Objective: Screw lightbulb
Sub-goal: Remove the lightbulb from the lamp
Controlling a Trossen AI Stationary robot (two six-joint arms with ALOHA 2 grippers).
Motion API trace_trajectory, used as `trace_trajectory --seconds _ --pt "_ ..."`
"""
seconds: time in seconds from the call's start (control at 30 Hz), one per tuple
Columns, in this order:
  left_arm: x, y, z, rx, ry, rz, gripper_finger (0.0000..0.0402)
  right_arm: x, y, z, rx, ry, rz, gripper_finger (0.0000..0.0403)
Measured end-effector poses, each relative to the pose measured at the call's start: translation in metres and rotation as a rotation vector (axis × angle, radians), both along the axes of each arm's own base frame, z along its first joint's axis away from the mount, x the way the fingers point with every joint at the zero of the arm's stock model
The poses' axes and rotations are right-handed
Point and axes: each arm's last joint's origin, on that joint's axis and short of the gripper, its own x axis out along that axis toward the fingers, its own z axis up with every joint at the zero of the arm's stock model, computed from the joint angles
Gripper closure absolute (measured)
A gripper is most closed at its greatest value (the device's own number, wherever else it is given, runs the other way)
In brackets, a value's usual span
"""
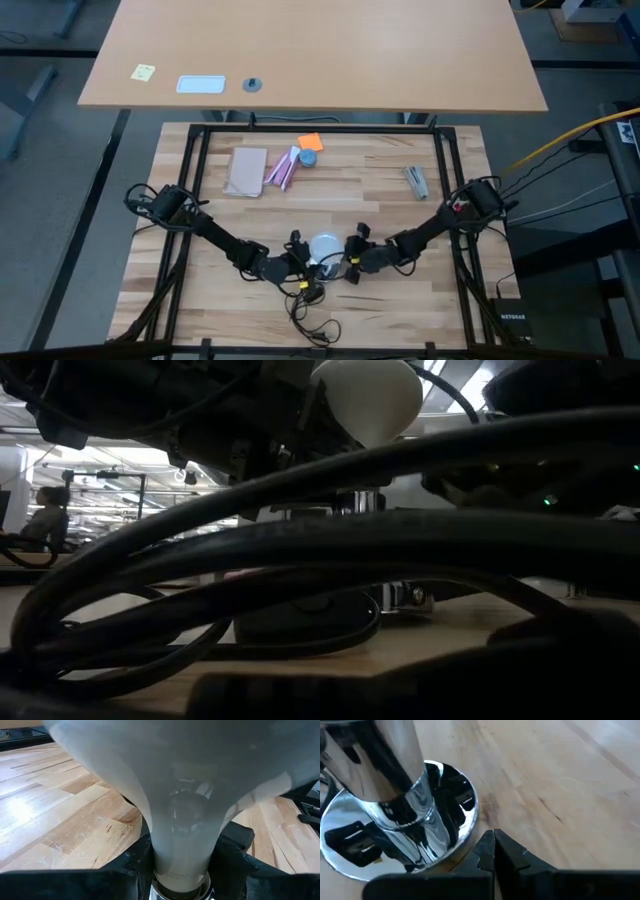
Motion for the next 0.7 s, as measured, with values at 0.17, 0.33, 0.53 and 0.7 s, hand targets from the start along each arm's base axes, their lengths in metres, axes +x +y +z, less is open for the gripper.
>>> trace_trajectory --seconds 0.17,0.33,0.53,0.7 --pt "0.001 0.001 0.000 0.005 0.006 0.001 0.0263 0.007 0.005 0.005 -0.019 -0.004 0.059 0.0398" --pt "0.002 0.005 0.001 0.005 0.003 0.004 0.0263 0.010 0.008 0.007 0.017 0.004 0.110 0.0399" --pt "0.003 0.007 0.000 0.016 0.013 0.029 0.0263 0.009 0.013 0.008 0.052 0.007 0.153 0.0400" --pt "0.003 0.009 0.000 0.041 0.021 0.053 0.0263 0.007 0.023 0.009 0.091 -0.006 0.177 0.0400"
